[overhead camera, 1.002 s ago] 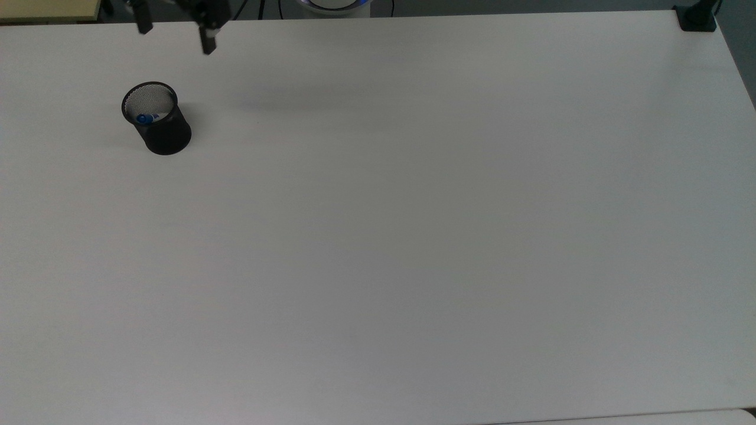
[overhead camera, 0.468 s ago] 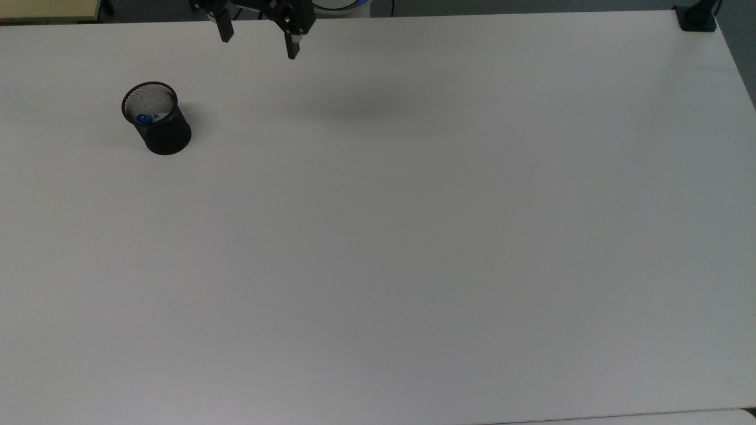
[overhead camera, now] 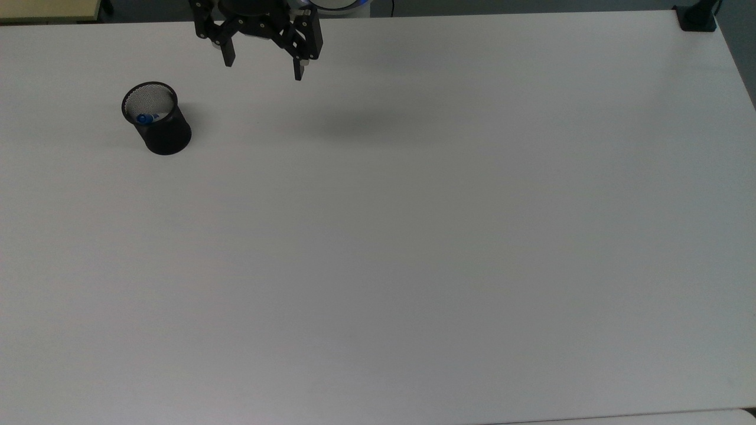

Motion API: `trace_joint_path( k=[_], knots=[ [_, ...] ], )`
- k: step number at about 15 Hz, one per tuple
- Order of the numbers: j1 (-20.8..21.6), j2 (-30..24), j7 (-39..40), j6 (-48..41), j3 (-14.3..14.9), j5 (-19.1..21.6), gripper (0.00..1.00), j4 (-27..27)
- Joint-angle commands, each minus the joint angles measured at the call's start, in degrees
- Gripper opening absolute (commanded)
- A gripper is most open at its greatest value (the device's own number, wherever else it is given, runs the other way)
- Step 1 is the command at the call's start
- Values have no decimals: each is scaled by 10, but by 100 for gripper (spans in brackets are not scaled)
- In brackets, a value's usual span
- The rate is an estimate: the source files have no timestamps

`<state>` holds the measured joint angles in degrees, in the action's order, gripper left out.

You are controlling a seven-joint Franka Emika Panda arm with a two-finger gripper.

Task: Insert the marker

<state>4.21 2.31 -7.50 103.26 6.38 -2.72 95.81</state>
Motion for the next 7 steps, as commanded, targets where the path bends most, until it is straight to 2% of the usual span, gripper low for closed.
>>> trace_joint_path(
  k=[1,7],
  knots=[
    [7,4,46,-39,11,-5,100,-29],
    [6,0,42,-37,11,-3,100,-29]
  ],
)
